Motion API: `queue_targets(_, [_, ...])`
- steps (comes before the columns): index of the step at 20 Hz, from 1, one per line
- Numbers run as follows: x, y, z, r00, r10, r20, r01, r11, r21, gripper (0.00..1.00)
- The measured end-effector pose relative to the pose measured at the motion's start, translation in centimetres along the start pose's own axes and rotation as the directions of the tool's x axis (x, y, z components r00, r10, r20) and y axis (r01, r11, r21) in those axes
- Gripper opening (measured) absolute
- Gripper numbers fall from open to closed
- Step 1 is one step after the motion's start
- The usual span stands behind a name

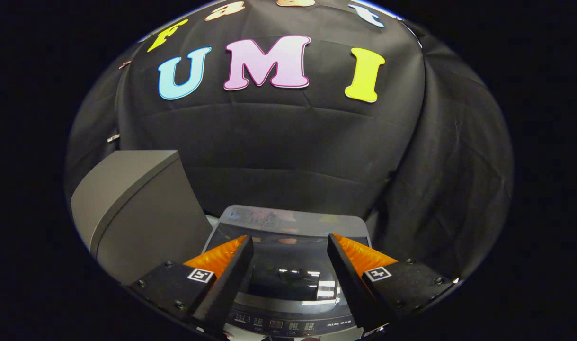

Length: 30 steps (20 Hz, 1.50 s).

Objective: Put the clothes into the washing machine and then close the washing machine lid.

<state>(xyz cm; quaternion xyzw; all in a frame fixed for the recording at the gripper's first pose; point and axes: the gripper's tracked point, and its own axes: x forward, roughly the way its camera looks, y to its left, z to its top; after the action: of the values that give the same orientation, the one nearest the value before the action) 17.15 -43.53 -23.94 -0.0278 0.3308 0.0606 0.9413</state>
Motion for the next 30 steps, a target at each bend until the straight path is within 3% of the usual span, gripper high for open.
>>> queue_targets(5, [-1.3, -0.2, 4.6, 0.998, -0.024, 0.065, 0.021, 0.999, 0.05, 0.99])
queue_targets(8, [-4.1, 0.6, 9.0, 0.985, -0.045, 0.169, 0.031, 0.996, 0.083, 0.99])
queue_targets(14, [-12.8, 5.0, 17.3, 0.884, -0.052, 0.464, -0.003, 0.993, 0.116, 0.99])
queue_targets(16, [-14.9, 6.7, 17.1, 0.868, -0.071, 0.491, 0.009, 0.992, 0.129, 0.99])
queue_targets(21, [-16.9, 10.3, 15.3, 0.88, -0.061, 0.471, -0.006, 0.99, 0.138, 0.99])
queue_targets(30, [-19.2, 13.0, 16.5, 0.865, -0.052, 0.5, 0.001, 0.995, 0.102, 0.99])
